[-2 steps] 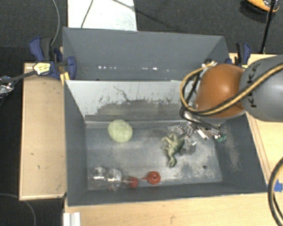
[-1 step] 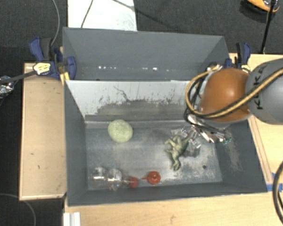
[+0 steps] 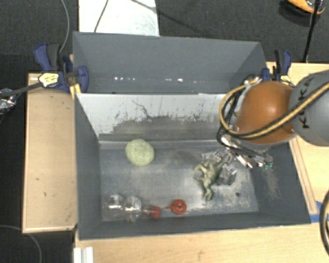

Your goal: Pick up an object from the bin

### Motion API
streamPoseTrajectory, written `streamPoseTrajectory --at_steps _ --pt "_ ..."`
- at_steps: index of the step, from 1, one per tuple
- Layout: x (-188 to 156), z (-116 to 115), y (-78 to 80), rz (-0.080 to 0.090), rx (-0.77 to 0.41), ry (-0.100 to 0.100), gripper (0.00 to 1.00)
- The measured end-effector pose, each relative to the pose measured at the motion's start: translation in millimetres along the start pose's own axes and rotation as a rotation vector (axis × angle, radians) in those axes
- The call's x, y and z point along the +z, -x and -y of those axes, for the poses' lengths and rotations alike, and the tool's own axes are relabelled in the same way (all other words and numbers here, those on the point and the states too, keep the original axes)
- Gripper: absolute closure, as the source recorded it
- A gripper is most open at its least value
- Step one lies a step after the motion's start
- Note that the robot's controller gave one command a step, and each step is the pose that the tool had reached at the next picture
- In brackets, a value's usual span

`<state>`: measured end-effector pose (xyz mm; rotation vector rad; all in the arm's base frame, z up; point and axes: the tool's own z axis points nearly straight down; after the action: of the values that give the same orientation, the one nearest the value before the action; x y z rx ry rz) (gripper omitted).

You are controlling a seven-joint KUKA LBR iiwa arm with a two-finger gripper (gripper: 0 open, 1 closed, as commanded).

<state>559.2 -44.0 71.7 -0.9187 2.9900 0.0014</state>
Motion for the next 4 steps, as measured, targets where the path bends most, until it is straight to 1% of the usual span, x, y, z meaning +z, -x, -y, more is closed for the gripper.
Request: streamPoseTrajectory --at_steps 1,2,3,4 --pt "0.3 3.0 14.4 0.006 -0.016 -0.004 1.00" --pt "-0.7 -1.4 8.2 0.012 0.002 -0.006 1.00" --pt "-0.6 -3.2 1.0 0.011 -0.010 -0.005 1.00" --pt "0.0 6.8 0.2 0.014 -0.015 -0.005 1.00"
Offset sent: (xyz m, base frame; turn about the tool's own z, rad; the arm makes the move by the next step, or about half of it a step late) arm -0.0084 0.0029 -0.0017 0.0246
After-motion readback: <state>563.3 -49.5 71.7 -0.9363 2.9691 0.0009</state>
